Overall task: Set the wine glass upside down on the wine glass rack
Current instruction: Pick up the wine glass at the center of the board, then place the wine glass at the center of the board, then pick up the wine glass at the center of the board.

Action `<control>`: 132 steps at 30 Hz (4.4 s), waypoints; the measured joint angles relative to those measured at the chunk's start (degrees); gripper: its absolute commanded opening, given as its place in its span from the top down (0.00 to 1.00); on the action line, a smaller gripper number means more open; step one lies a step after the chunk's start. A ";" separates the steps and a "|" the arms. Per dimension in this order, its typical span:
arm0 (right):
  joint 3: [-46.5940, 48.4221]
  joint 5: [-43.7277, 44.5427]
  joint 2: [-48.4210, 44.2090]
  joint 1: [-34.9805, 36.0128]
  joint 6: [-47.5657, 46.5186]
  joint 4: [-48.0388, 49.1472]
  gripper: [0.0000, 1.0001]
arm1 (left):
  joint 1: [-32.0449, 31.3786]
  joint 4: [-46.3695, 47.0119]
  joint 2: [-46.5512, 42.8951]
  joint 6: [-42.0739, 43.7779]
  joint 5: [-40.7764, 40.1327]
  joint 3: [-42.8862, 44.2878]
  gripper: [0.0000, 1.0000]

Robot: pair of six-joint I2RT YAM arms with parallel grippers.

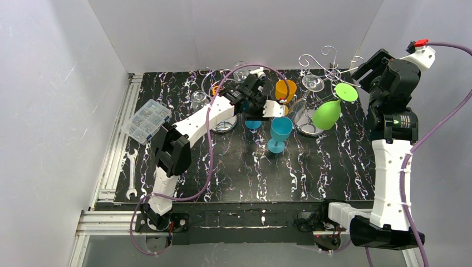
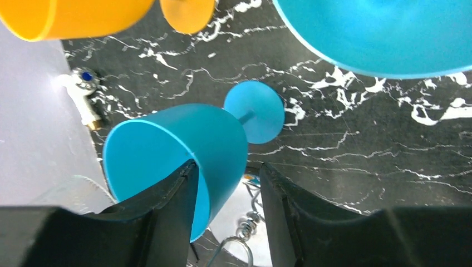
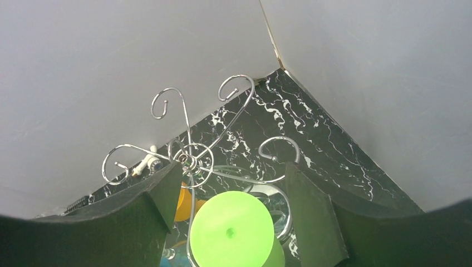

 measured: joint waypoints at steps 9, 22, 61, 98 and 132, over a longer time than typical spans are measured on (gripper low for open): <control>-0.04 -0.02 -0.04 0.00 0.61 0.60 0.24 | 0.00 -6.69 0.15 -2.91 1.19 0.33 1.00; -0.04 -0.40 -0.04 0.00 0.85 0.69 0.23 | -0.38 -24.01 -23.31 -5.14 7.49 -6.78 1.00; 0.50 -1.25 -0.10 0.02 0.97 0.65 0.09 | 0.82 -26.90 -48.58 -4.16 -2.47 -42.17 0.43; 0.50 0.10 -0.75 0.02 1.03 0.65 0.05 | -0.82 -18.35 -25.19 3.87 31.06 -10.43 0.02; 0.04 0.87 -2.64 0.02 0.70 1.93 0.06 | -6.43 -15.77 -0.31 22.67 23.08 -0.33 1.00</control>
